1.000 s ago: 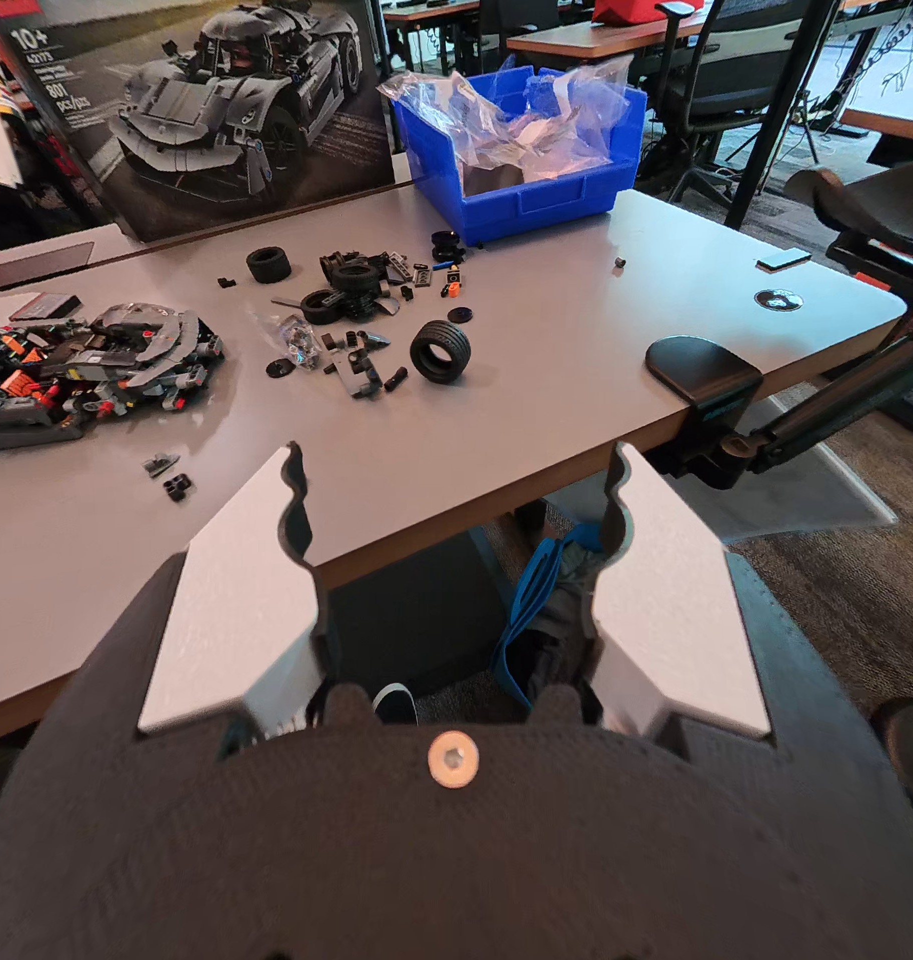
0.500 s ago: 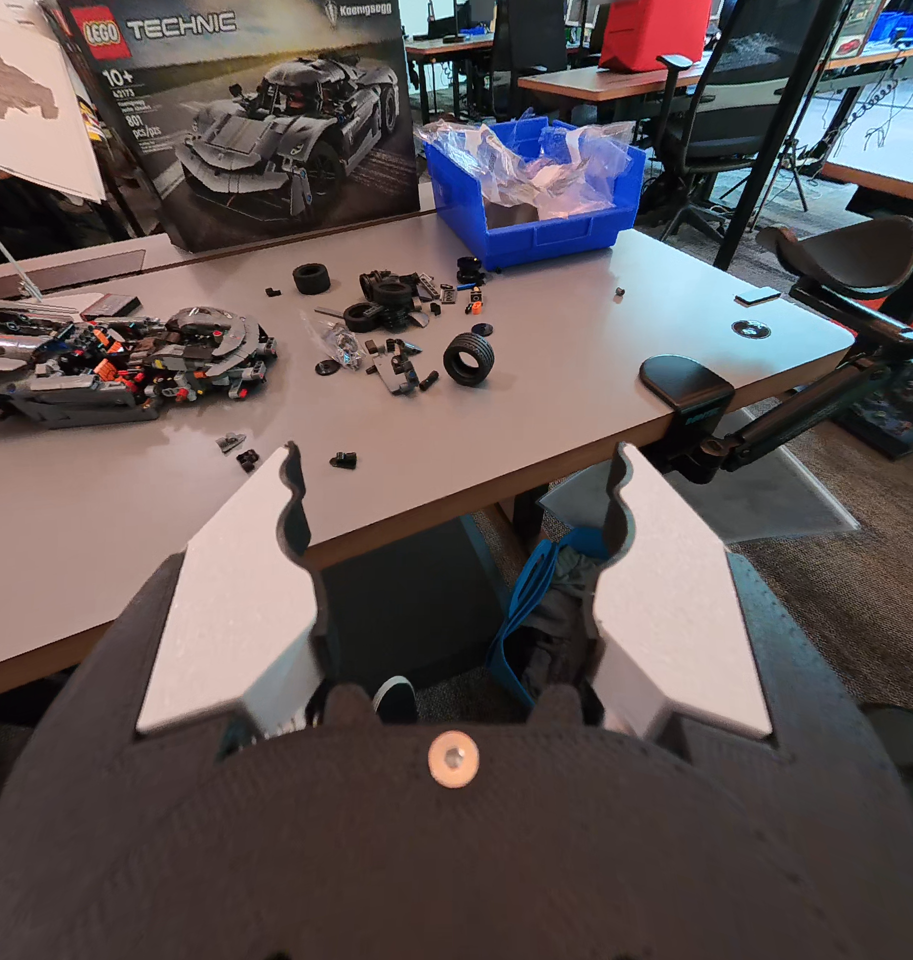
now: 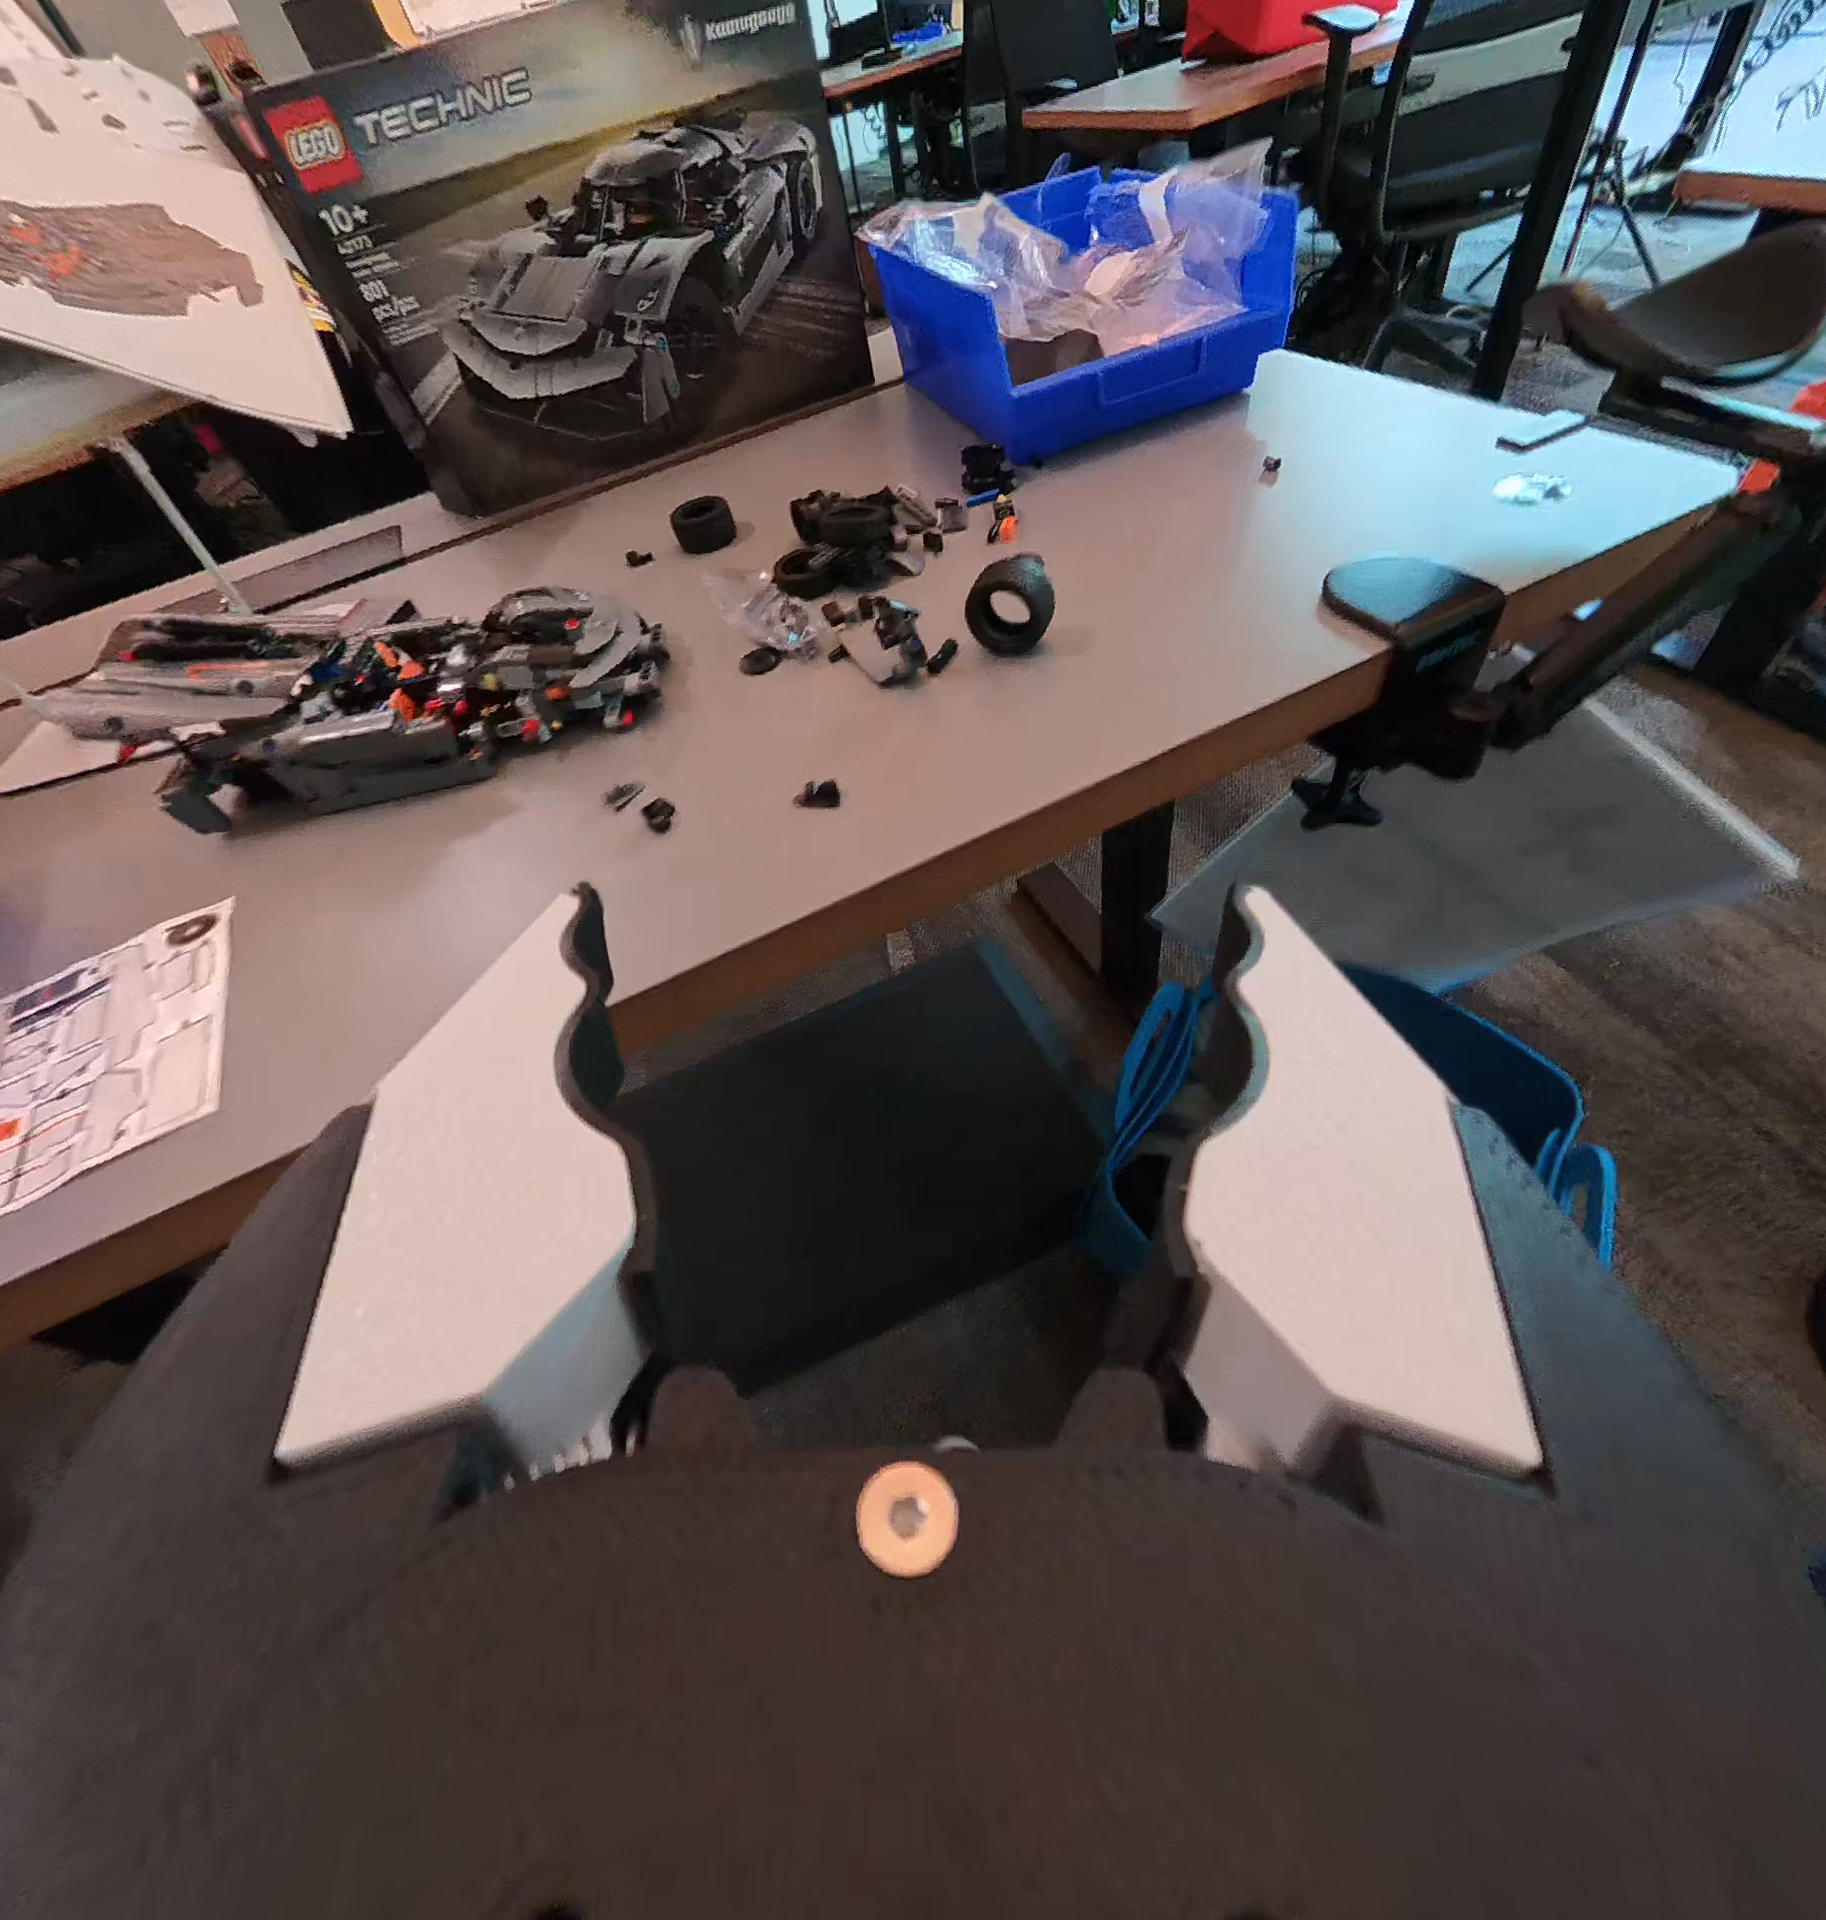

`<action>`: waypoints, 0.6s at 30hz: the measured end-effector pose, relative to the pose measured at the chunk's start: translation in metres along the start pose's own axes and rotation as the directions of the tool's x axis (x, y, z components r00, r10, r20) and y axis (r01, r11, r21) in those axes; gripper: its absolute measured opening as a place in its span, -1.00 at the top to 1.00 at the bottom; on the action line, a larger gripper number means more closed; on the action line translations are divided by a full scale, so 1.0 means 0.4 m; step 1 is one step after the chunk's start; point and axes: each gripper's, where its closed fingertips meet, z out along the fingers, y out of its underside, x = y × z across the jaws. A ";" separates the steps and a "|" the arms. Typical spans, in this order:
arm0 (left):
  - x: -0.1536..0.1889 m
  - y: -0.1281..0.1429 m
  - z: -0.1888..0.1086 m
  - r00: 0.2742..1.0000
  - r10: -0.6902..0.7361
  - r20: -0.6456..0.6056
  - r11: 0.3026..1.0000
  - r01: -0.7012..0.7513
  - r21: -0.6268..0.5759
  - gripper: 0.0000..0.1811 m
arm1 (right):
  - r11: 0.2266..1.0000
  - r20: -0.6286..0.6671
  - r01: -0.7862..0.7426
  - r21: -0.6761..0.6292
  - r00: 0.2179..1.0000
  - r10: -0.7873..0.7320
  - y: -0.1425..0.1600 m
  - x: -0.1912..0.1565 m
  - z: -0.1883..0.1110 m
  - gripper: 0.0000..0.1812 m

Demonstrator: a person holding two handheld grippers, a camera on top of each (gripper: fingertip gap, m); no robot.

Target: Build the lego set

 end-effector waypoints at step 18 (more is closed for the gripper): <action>-0.144 0.566 -0.402 0.991 -0.077 0.106 0.993 0.086 -0.083 -0.22 | 0.997 0.108 -0.065 -0.028 0.992 0.068 -0.037 -0.041 0.116 -0.06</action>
